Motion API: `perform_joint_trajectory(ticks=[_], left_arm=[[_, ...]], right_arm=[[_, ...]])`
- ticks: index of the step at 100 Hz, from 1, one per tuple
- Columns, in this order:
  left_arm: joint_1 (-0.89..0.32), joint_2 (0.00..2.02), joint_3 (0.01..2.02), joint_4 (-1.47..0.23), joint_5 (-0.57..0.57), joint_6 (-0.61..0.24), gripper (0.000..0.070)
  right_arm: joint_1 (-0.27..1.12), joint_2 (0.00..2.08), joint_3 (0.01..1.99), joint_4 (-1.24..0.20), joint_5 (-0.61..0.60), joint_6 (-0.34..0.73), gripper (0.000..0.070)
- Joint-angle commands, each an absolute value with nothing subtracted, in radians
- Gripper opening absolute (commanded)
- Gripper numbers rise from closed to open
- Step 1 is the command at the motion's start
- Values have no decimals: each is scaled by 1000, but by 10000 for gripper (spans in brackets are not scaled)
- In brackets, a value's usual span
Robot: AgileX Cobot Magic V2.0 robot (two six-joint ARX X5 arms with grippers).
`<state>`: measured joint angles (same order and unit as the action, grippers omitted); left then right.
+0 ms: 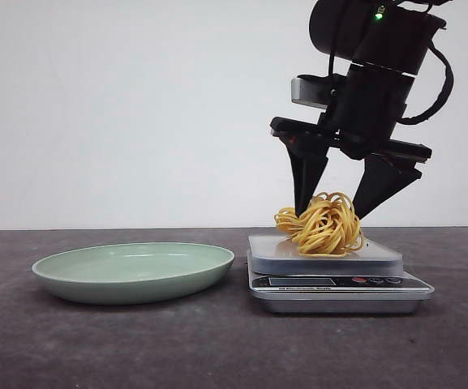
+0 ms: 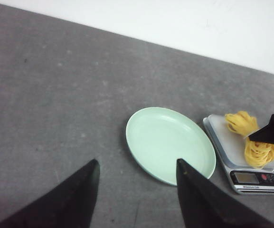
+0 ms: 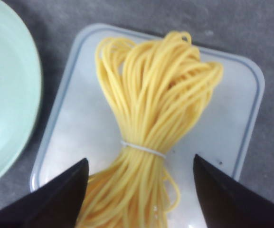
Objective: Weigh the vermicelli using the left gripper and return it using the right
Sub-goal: 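Lower the right gripper onto the vermicelli on the scale and close it, then lift the vermicelli with the right gripper and carry it over the plate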
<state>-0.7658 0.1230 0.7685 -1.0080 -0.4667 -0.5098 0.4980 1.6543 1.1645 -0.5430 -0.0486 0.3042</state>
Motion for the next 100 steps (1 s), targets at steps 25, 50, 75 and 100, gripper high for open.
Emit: perform_joint_trajectory(ticks=[25,50,75,100], left_arm=[[-771,123,778,-999,-471,-509,310],[-771,123,778,-999,-471,-509,310],[-771,123,778,-993,-470,-510,310],[-771,123,778,-970,-470,-509,310]], right_arm=[[517,1676,1186,-544,-49,357,0],[526,1658,1191,-526,-24,360,0],[546,1593,1291,-526,-113,350,0],[630,1597,1414,-427,-190,401,0]])
